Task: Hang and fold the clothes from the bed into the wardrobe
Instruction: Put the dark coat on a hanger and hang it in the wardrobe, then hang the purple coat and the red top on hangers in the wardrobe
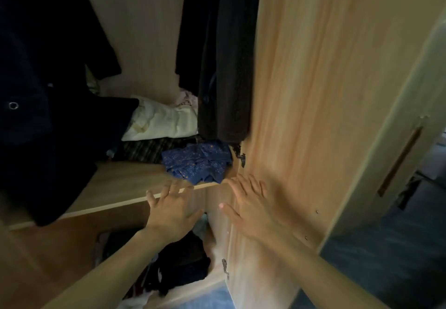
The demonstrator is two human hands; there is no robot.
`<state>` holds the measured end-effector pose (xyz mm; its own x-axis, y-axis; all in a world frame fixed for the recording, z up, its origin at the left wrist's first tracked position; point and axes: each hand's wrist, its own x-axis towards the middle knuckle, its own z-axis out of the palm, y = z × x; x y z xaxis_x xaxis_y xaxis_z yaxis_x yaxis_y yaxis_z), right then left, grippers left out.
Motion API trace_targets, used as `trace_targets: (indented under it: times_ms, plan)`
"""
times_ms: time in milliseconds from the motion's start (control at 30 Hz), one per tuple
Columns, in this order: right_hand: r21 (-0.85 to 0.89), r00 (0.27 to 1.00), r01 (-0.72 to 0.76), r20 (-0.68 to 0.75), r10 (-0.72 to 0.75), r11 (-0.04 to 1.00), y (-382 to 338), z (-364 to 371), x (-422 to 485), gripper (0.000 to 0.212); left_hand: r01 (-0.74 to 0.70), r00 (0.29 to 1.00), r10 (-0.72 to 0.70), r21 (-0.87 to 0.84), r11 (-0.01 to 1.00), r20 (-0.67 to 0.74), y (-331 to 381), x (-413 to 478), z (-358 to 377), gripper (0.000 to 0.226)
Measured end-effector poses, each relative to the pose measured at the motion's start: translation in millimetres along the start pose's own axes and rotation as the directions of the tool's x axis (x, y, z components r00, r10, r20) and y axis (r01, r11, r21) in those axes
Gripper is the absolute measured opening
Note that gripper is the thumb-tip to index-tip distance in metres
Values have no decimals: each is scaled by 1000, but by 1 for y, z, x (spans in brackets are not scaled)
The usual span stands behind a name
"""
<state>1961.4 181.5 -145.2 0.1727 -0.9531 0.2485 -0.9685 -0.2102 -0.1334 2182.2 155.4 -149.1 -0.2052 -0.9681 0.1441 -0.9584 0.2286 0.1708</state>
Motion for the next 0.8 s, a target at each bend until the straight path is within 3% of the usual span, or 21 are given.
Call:
trace_targets:
  times_ms: [133,333,400,567,800]
  plan:
    - [-14,997,-53,-49,52,998,6,-14,-41,70,-104,994,105,-80,991,12,26,-8,1,76]
    - [-58,957,-288,-10,288,956,15,-13,-133,70,-305,937,341,-301,903,74,74,-44,57,76]
    - [-67,919,-392,3,394,917,15,-9,-179,70,-341,898,412,-346,874,155,95,-65,81,75]
    - [-103,696,-713,24,718,694,24,-17,-312,73,-539,700,650,-379,752,295,173,-135,119,76]
    - [-109,431,-900,-75,899,422,29,-47,-477,73,-724,473,846,-440,532,245,275,-221,115,79]
